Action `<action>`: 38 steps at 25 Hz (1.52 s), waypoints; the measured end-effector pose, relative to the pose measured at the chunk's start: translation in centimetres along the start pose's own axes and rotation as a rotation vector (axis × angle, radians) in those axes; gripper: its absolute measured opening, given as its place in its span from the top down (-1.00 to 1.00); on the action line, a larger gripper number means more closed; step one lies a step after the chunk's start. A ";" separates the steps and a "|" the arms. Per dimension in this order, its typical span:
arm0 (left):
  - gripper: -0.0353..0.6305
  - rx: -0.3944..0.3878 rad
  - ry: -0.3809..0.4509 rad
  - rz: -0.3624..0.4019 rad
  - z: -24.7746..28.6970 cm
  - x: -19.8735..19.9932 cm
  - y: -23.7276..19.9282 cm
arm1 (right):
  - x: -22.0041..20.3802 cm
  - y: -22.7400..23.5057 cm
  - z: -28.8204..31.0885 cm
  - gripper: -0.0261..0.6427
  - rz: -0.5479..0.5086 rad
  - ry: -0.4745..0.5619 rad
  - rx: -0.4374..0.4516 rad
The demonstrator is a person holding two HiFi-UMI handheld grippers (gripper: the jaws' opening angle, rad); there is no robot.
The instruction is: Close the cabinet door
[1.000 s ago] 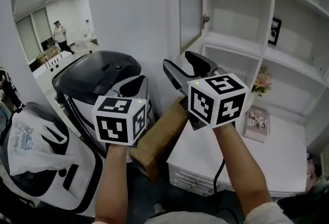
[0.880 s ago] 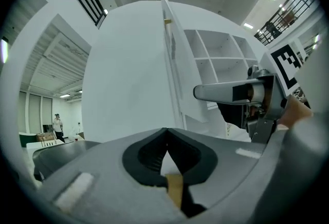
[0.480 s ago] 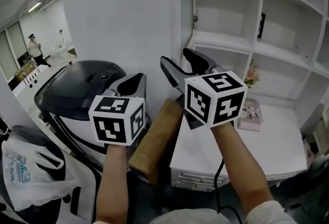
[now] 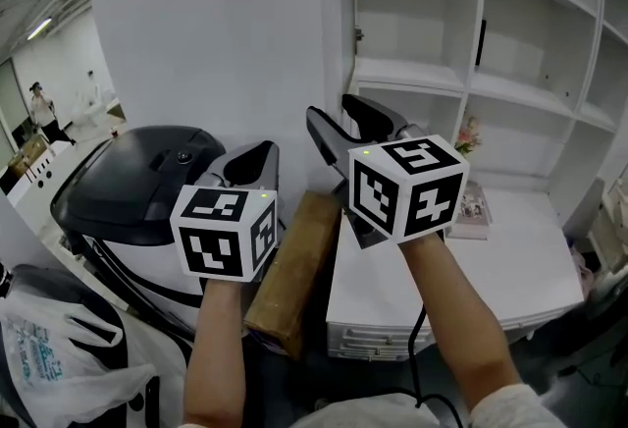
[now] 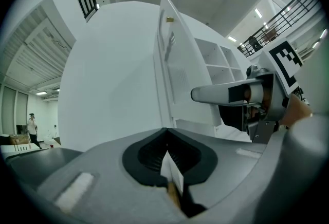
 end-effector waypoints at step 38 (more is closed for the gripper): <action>0.90 -0.162 0.049 -0.039 3.8 0.2 3.6 | 1.9 4.5 -4.7 0.47 0.004 -0.007 -0.060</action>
Point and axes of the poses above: the fingertips, and each gripper's own axes: z forward along the fingers, y to its right, x out of its top, the point moved 10 cm from there along -z, backward along the fingers, and after that the axes turned 14 degrees about y, right-handed, at the moved point
